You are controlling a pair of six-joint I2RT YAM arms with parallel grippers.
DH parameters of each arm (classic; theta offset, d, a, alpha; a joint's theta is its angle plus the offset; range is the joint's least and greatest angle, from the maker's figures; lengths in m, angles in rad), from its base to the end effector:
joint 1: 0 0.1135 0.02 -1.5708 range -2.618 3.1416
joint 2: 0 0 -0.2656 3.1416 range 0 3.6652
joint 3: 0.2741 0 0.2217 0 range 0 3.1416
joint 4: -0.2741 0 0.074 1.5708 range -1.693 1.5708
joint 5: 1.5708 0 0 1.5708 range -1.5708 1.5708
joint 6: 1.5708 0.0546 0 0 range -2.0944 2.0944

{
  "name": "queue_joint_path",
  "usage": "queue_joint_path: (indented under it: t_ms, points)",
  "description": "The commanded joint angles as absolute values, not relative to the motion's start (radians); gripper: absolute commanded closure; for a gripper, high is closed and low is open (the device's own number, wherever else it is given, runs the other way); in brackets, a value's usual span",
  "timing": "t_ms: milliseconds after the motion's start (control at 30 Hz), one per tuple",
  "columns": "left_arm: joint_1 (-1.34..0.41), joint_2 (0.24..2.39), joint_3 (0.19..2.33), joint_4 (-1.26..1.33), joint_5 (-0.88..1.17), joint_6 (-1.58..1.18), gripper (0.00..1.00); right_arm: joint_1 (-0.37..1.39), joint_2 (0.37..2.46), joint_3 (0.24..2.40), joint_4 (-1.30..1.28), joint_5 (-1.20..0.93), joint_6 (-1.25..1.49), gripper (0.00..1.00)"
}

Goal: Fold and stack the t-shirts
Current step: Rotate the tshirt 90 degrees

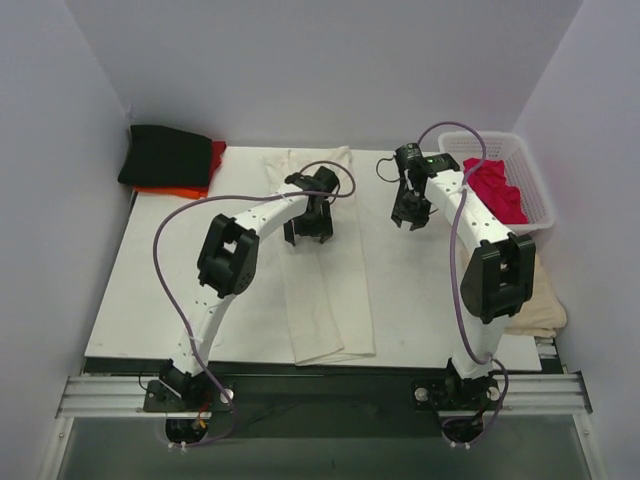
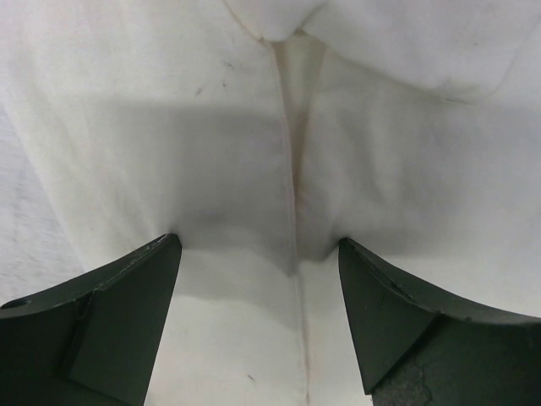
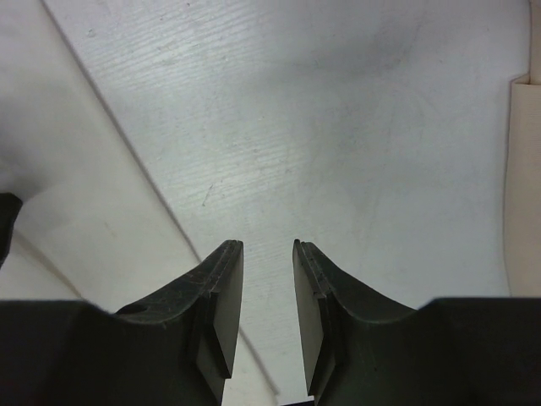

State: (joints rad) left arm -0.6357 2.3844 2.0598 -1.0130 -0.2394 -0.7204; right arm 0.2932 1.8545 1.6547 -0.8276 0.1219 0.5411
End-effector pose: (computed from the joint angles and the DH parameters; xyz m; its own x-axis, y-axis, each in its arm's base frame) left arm 0.3809 -0.2650 0.1611 -0.9398 -0.1030 -0.3259 -0.1161 0.9930 0.0209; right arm 0.3673 0.1040 0.2752 -0.8191 0.2868 -0.4968 0.2278 0.9575 0.1771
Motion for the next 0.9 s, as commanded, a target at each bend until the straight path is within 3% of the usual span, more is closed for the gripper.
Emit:
queue_joint_path:
  t_ms: [0,333,867]
  points:
    - [-0.566,2.47,2.114,-1.108,-0.324,-0.669,0.14,0.285,1.801,1.649,-0.836,0.104,0.532,0.69]
    - [-0.517,2.52,2.253,-1.075,-0.261,-0.534,0.14,0.282,1.832,1.663,-0.836,0.069,0.531,0.69]
    - [-0.525,1.833,1.571,-0.876,-0.256,-0.552,0.13,0.526,1.74,1.488,-0.796,0.213,0.485,0.65]
